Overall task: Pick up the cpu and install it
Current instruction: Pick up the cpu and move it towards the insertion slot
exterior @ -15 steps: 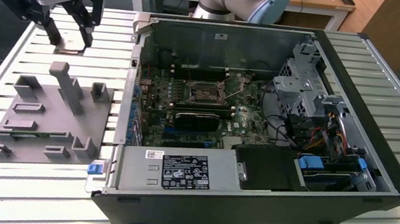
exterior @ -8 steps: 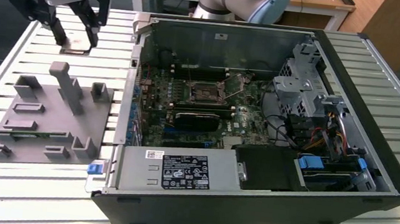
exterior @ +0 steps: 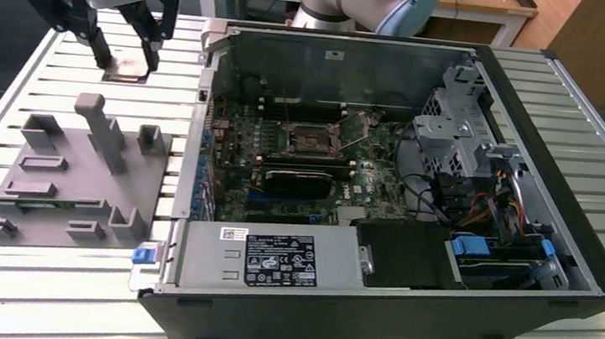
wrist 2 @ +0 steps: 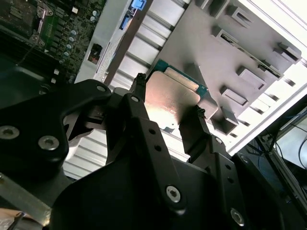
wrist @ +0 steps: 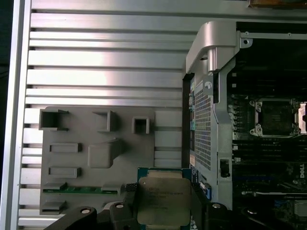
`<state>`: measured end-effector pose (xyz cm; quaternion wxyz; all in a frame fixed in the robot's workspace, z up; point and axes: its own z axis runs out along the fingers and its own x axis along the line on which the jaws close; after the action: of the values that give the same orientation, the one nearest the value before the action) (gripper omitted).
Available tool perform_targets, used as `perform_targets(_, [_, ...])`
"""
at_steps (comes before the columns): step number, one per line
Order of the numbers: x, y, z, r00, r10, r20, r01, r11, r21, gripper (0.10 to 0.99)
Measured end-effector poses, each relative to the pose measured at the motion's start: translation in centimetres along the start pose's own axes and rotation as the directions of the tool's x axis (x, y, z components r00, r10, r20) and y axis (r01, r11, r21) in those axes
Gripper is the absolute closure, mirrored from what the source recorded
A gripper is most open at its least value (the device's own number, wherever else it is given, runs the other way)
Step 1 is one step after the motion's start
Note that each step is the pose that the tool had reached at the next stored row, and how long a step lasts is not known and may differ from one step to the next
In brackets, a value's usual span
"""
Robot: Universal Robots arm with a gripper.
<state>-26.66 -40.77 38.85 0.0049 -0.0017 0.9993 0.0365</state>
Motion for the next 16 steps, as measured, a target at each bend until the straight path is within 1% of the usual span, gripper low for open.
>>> perform_targets(7, [-0.66,0.04,0.01,1.0000,0.000,0.0000,0.000,1.0000,0.000,0.553])
perform_targets(16, [-1.29,0.15,0.02,1.0000,0.000,0.0001,0.000,1.0000,0.000,0.553])
